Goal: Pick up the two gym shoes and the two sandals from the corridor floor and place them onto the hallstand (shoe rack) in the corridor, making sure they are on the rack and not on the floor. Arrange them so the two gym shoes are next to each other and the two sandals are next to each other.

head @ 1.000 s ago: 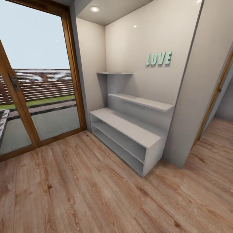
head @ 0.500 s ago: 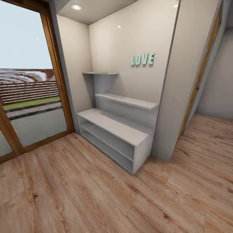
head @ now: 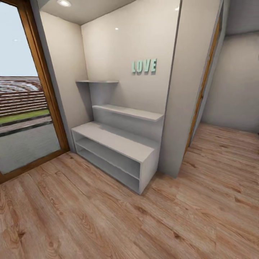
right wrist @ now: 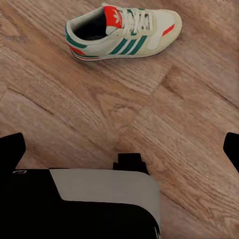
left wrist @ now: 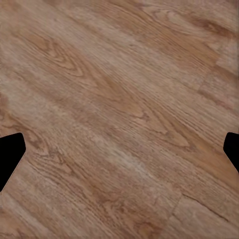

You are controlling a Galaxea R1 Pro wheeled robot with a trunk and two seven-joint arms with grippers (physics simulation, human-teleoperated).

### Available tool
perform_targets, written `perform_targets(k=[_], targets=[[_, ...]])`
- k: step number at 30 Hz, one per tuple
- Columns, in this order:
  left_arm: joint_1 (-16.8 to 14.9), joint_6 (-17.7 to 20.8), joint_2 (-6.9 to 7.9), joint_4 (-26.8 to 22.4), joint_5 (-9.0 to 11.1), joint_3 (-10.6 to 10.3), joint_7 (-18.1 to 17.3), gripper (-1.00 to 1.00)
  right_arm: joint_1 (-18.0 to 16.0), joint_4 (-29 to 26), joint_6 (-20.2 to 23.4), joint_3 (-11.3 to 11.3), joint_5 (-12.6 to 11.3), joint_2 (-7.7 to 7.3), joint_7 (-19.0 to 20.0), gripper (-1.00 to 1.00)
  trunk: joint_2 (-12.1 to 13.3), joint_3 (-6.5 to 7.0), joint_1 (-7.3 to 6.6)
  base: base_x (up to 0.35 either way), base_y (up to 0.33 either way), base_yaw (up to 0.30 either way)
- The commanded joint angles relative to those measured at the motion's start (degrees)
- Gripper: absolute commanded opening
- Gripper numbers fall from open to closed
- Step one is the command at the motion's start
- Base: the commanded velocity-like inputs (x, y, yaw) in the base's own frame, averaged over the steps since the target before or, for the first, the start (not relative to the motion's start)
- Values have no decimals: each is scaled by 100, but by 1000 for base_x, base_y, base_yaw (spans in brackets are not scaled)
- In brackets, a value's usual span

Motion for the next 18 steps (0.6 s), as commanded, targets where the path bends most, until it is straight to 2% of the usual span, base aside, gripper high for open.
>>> perform_targets(k=[1, 8, 13, 18], targets=[[-5, -19, 1, 4, -8, -2, -4, 100, -2, -3, -2, -6, -5, 2, 3, 100, -3, -6, 1, 157, 252, -85], [-2, -17, 1, 4, -8, -2, -4, 100, -2, -5, -2, -6, -5, -2, 3, 100, -3, -6, 1, 159, 279, -20], [-3, -20, 1, 4, -8, -2, -4, 100, -2, -5, -2, -6, -5, -4, 3, 100, -3, -6, 1, 127, 249, -204], [-2, -19, 1, 4, -8, -2, -4, 100, -2, -5, -2, -6, -5, -5, 3, 100, -3, -6, 1, 39, 145, -251]])
